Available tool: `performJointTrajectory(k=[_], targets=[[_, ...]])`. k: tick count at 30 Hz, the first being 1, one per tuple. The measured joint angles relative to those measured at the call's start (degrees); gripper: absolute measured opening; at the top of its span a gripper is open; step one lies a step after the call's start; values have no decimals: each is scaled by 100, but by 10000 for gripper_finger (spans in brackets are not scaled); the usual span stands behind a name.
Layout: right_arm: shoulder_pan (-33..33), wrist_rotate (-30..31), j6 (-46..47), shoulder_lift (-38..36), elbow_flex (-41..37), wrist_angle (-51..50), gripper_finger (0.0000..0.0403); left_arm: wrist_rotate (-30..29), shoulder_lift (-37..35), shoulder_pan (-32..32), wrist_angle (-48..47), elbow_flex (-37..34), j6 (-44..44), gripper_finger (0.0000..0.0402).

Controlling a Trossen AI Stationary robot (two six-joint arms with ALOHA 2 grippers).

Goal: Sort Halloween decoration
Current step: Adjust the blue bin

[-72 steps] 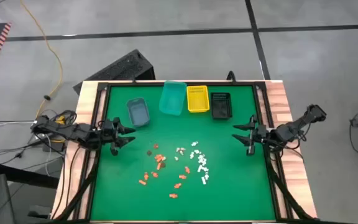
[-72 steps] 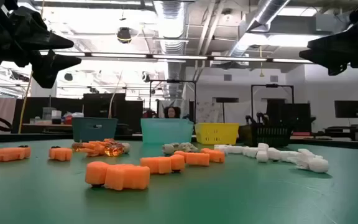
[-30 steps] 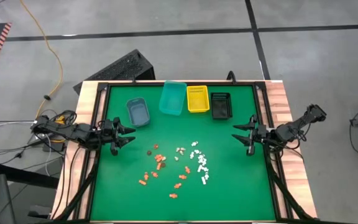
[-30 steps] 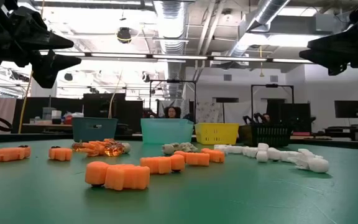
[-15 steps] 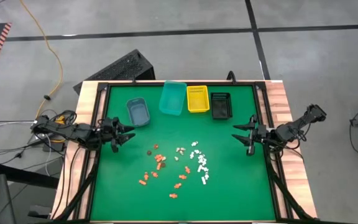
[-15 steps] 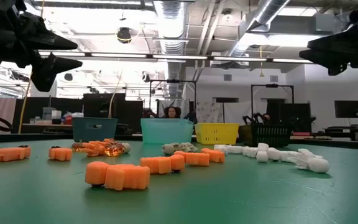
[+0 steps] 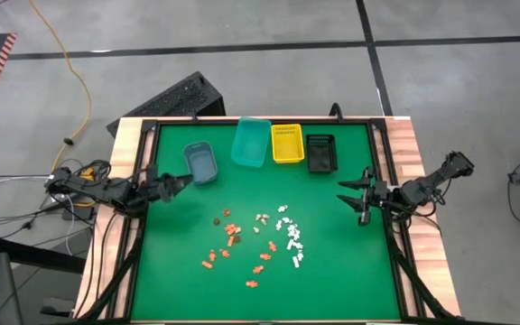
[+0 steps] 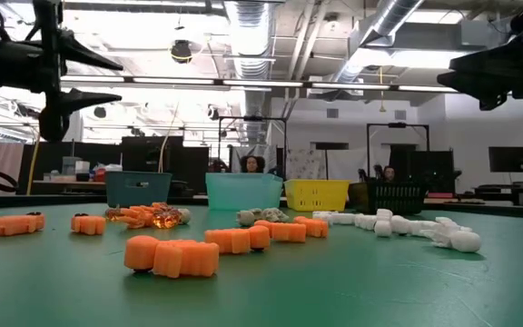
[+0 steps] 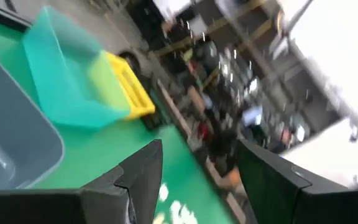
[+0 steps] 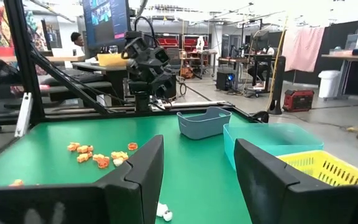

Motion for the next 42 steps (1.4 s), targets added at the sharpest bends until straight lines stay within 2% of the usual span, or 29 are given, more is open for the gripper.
performJointTrajectory(k=[2, 5, 7, 11, 14, 18, 20, 23, 25, 29, 31, 34, 37, 42], targets=[[15, -33, 693, 2, 0, 107, 192, -241, 0, 0, 307, 0, -62, 194], [7, -39, 1989, 0, -1, 422, 192, -288, 0, 0, 832, 1, -39, 194], [-18, 19, 2478, 2, -1, 640, 192, -152, -2, 0, 1169, 28, 23, 194], [-84, 20, 3177, 0, 0, 1017, 192, 370, 144, -2, 755, 386, 229, 194], [-145, 20, 3257, 2, 17, 953, 192, 859, 633, -2, -639, 828, -145, 194], [-253, 24, 3267, 2, 18, 936, 192, 1443, 1674, -4, -2577, 1503, -723, 194], [-300, 24, 3341, 2, 19, 926, 192, 1195, 2187, 1, -3641, 1859, -1270, 192], [-307, 24, 3497, 2, 21, 926, 192, 501, 2949, 10, -5604, 2342, -2829, 177], [-307, 25, 3556, 2, 21, 926, 192, 367, 3454, 13, -6257, 2552, -3521, 160], [-300, 25, 3559, 2, 23, 889, 192, 564, 4201, 189, -6069, 2555, -3517, 116], [-300, 26, 3561, 4, 23, 857, 192, 827, 4575, 349, -6033, 2554, -3690, 91], [-300, 25, 3563, 4, 26, 844, 192, 886, 5114, 654, -5886, 2551, -3914, 53], [-300, 26, 3568, 4, 26, 845, 192, 1144, 5560, 982, -5358, 2550, -4083, 14], [-300, 26, 3576, 6, 26, 851, 192, 1060, 6185, 1628, -4235, 2553, -3604, 4]])
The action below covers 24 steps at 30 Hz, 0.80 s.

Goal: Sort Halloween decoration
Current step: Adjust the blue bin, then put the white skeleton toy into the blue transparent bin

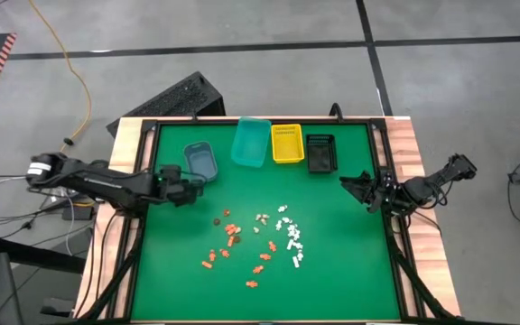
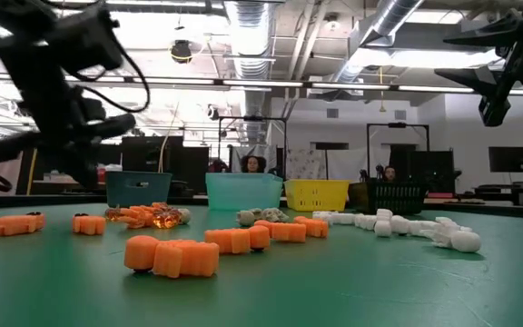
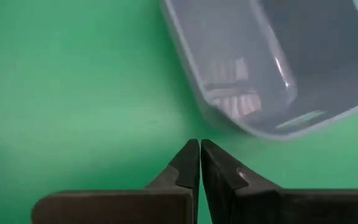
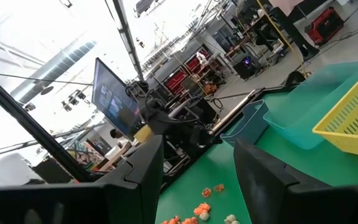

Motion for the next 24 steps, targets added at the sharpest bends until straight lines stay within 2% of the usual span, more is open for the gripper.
performJointTrajectory(k=[8, 16, 24], targets=[[7, -5, 0, 0, 1, 124, 192, -73, 654, 1114, 685, 0, 368, 0], [7, -6, -7, 0, 4, 141, 192, 223, 1323, 2214, 2786, 0, 1662, 0], [7, -8, -17, 0, 6, 141, 192, 295, 1492, 3117, 3388, 4, 2370, 0]])
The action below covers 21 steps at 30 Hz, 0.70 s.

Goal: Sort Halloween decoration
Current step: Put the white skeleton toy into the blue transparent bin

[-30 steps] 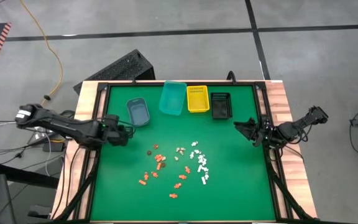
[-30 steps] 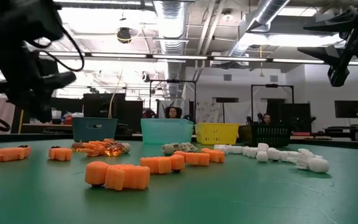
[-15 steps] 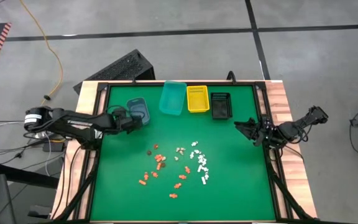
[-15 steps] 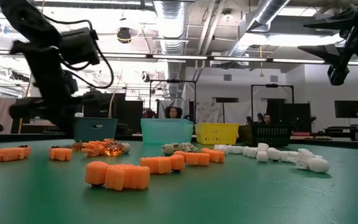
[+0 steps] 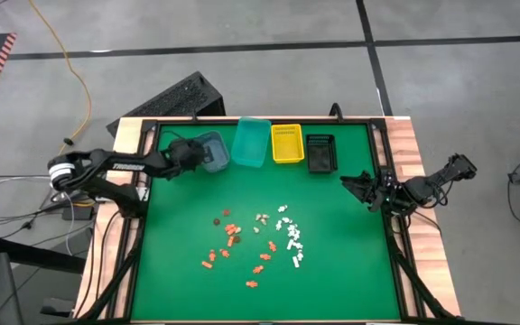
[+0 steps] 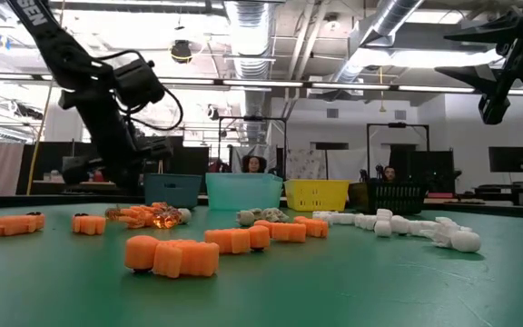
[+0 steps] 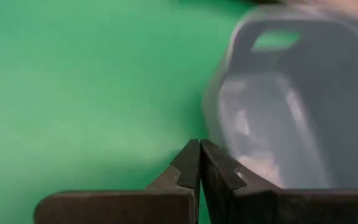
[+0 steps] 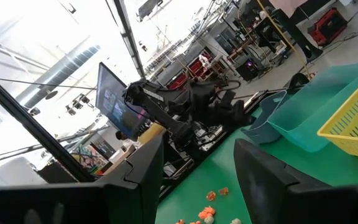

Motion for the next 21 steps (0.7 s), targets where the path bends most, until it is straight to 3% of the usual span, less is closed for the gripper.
performJointTrajectory(k=[5, 11, 16, 21], targets=[[-33, 4, -29, 0, 0, 0, 192, 278, -2, 303, 1094, 7, 563, 0], [-241, 7, -197, 0, 0, -11, 192, 254, -2, 367, 1611, 7, 729, 0], [-308, -184, -119, 0, 2, -19, 192, 1022, -253, 321, 1688, 191, 816, 0], [-308, -513, -53, 8, 58, -43, 192, 1536, -1016, 63, 1489, 697, 1347, 0]])
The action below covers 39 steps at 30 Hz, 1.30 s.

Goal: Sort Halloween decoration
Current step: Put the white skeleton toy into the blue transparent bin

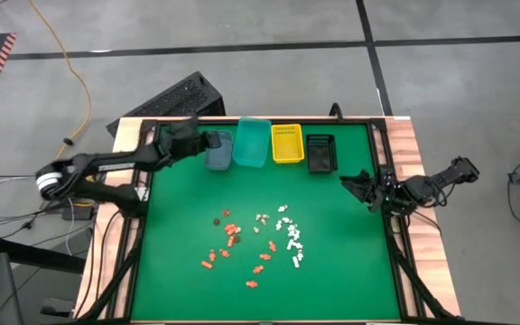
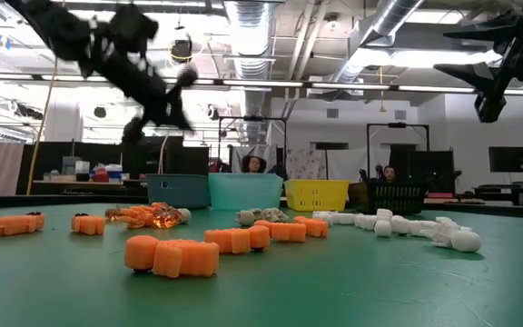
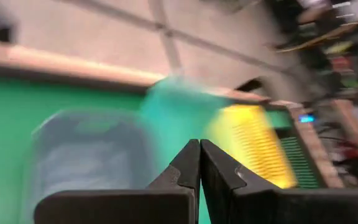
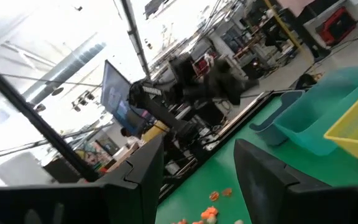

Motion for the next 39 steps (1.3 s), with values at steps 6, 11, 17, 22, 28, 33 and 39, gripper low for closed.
performJointTrajectory(k=[6, 11, 17, 22, 28, 33, 39], targets=[[-5, 52, -717, 760, 725, -517, 192, 440, -1033, -438, -452, 719, 897, 0], [-176, -96, -910, 2231, 1703, -1384, 192, 968, -1660, -757, -586, 1095, 1167, 0], [-658, -926, -790, 4207, 2937, -2536, 192, 1035, -2137, -1153, -647, 1141, 1292, 17], [-1335, -1917, -1134, 5475, 3560, -2631, 192, 1124, -2329, -1558, -615, 1141, 1634, 76], [-2026, -3221, -2341, 6595, 4167, -2754, 192, 1634, -2473, -1840, -645, 1141, 1643, 180], [-2385, -3583, -3583, 7283, 4617, -2776, 192, 1887, -2545, -1891, -934, 1139, 1594, 246], [-2627, -4019, -4123, 8076, 4826, -2822, 192, 1887, -2582, -1889, -1714, 1139, 1584, 260]])
